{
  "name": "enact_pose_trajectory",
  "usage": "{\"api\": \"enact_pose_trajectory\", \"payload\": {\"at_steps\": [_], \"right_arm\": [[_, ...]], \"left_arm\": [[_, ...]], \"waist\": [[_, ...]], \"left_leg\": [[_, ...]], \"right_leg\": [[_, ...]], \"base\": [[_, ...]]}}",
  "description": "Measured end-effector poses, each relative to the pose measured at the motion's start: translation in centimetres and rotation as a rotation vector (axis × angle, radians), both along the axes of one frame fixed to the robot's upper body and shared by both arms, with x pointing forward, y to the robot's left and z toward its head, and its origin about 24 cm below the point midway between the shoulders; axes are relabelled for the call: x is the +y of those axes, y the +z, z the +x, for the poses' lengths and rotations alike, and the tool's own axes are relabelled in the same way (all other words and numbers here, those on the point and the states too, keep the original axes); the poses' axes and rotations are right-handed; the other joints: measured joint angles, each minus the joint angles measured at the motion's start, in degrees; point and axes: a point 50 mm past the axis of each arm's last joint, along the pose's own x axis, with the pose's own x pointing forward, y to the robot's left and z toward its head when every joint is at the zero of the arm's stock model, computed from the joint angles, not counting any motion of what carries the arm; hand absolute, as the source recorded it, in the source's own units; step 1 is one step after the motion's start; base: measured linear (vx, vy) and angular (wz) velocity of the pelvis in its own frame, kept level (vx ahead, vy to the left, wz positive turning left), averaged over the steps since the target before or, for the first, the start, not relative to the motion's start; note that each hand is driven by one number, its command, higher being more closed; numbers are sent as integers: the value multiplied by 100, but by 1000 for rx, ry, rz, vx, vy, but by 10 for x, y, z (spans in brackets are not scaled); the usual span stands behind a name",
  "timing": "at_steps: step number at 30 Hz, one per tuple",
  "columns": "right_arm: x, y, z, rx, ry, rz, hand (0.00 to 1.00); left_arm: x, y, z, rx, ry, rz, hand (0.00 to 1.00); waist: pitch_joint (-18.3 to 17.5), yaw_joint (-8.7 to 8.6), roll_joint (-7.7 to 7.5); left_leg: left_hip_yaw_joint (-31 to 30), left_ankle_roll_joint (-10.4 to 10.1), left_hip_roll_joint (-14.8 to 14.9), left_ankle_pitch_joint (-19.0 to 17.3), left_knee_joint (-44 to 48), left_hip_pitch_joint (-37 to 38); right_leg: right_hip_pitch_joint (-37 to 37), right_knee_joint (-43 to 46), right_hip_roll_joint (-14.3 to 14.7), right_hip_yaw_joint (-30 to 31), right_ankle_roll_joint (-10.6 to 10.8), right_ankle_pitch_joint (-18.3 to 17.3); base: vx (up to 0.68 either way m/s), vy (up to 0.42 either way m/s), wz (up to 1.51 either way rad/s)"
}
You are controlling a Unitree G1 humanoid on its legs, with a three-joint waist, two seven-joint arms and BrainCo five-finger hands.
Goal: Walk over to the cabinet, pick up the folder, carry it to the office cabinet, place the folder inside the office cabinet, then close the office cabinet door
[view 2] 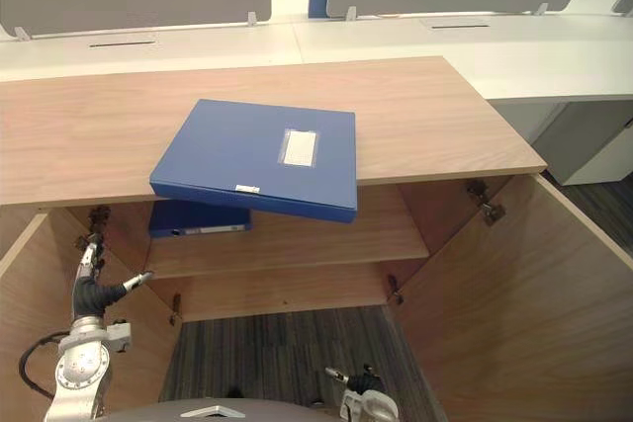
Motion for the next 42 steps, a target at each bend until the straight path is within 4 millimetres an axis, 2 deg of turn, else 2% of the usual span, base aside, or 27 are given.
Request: {"api": "enact_pose_trajectory", "payload": {"at_steps": [8, 20, 22, 26, 36, 42], "right_arm": [[-1, 0, 0, 3, 22, -8, 0], [-3, 0, -2, 21, 71, -33, 0], [-3, 0, -2, 24, 93, -39, 0], [-5, 0, -3, 32, 112, -48, 0], [-5, -3, -7, 53, 112, -44, 0], [-5, -3, -6, 54, 112, -45, 0]], "left_arm": [[-8, 42, 4, -199, -29, 58, 0], [-21, 73, -2, -332, -96, 89, 0], [-24, 78, -1, -344, -124, 140, 0], [-33, 79, 2, -325, -207, 292, 0], [-61, 85, 14, -365, -356, 445, 0], [-73, 79, 24, -354, -381, 477, 0]], "waist": [[-15, 8, 21], [-167, -15, 35], [-209, -22, 41], [-288, -40, 54], [-305, -136, 48], [-313, -178, 51]], "left_leg": [[-54, -1, 30, -1, -34, 123], [-23, -18, 28, -12, -36, 190], [-15, -11, 28, -7, -36, 191], [-5, 1, 29, -2, -38, 257], [63, -35, 39, -38, -40, 260], [69, -32, 37, -45, -40, 230]], "right_leg": [[109, 14, 23, 13, -37, -3], [153, -21, 16, 77, -51, 6], [159, -44, 17, 85, -55, 16], [239, -88, 23, 93, -53, 21], [218, -105, 31, 148, -60, 27], [206, -154, 37, 155, -60, 29]], "base": [[-29, -13, 0], [-29, 2, -1], [0, 0, 0], [0, 0, 0], [-5, 0, -3], [0, 0, 0]]}}
